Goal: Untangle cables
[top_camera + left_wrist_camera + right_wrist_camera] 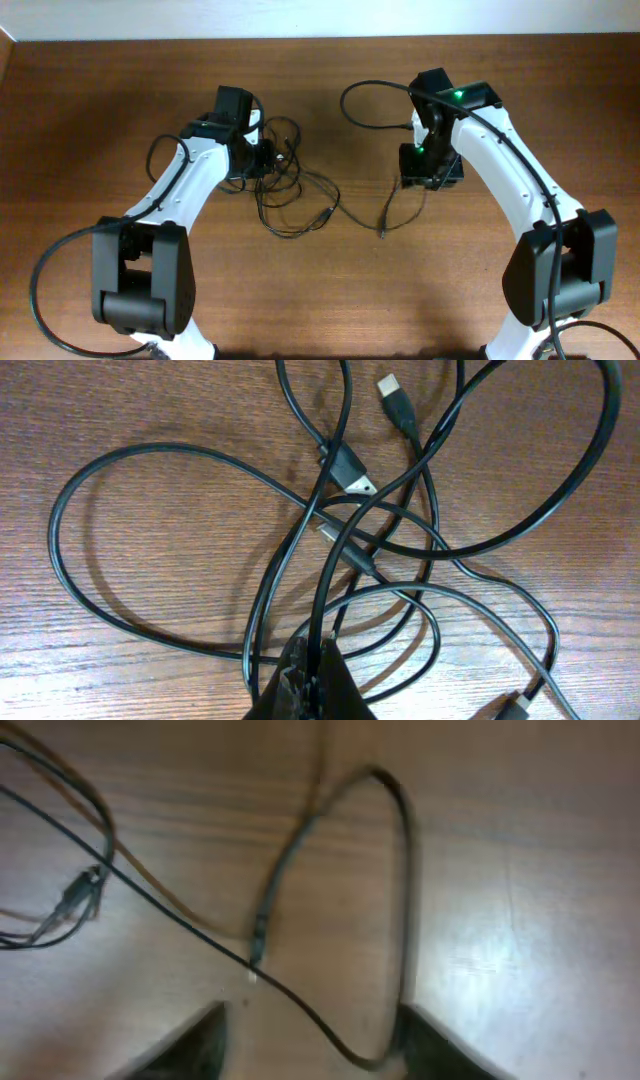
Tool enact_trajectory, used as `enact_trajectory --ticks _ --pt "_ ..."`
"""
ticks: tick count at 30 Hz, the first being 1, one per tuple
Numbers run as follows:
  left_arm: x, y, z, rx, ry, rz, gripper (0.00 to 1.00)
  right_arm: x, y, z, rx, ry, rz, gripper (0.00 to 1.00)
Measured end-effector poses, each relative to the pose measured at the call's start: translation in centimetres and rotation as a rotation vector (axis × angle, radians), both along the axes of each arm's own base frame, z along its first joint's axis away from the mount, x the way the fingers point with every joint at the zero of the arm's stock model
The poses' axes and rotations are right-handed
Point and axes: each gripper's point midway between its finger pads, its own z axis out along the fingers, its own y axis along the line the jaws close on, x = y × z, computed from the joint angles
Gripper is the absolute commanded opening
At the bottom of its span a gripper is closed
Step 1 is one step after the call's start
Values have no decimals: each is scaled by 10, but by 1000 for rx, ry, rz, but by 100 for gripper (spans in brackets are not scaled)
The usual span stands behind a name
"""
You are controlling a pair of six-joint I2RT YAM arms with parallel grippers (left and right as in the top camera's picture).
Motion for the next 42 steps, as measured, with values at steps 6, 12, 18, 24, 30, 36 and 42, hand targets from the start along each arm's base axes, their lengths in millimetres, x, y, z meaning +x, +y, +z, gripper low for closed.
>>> enact_trajectory --ticks 6,12,18,24,30,36,42 --pt "0 0 0 0 1 0 0 16 -7 0 -46 -74 17 75" --pt "0 0 0 0 1 0 0 70 8 10 14 -300 11 76" --pt "0 0 0 0 1 0 0 53 56 13 174 -264 156 75" --pt "0 0 0 0 2 0 0 26 104 -33 218 -273 300 64" --pt "-1 0 -1 1 3 0 0 3 148 -75 278 -363 420 61" --pt "-1 0 -1 1 3 0 0 1 152 -87 253 -408 439 47" --pt "-1 0 -1 1 3 0 0 5 151 -86 244 -428 435 43"
